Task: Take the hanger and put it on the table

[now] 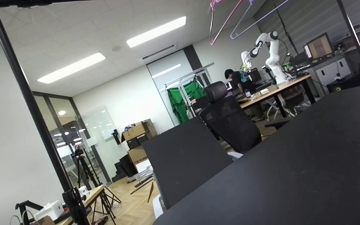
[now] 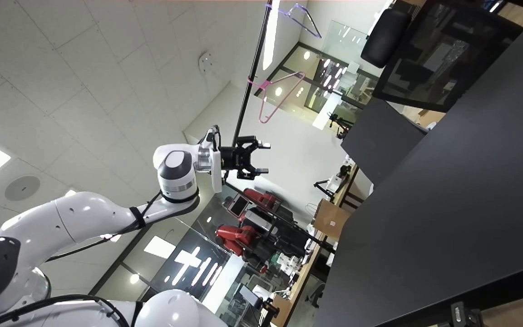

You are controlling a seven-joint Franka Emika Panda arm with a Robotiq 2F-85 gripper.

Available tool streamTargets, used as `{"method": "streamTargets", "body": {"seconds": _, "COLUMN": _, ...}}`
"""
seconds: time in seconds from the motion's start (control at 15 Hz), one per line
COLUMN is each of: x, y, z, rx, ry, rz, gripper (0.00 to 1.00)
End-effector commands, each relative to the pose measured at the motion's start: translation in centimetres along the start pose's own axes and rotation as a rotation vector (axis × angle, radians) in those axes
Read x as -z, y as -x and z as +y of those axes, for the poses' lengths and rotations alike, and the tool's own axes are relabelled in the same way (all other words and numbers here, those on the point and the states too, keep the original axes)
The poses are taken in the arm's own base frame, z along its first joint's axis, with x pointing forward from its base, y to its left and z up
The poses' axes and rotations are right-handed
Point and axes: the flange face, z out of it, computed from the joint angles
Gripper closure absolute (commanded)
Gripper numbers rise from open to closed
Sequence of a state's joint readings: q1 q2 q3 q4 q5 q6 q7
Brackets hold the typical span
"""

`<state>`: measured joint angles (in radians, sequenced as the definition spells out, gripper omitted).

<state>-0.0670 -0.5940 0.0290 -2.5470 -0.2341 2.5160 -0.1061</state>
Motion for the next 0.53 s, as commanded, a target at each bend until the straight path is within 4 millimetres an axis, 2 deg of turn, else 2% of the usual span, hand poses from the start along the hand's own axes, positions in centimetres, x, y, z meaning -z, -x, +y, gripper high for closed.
{"method": "streamTargets", "body": {"seconds": 0.0, "x": -0.2, "y": -4.9, "z": 3.9, "rx": -0.058, "ry": 0.065, "rz": 0.122, "gripper": 0.00}}
{"method": "streamTargets", "body": {"seconds": 0.2, "x": 0.0, "y": -9.1, "z": 6.8, "rx": -0.105, "ry": 0.108, "rz": 0.213, "gripper": 0.00}}
{"method": "streamTargets", "body": {"seconds": 0.47, "x": 1.6, "y": -15.1, "z": 9.1, "rx": -0.212, "ry": 0.139, "rz": 0.320, "gripper": 0.00}}
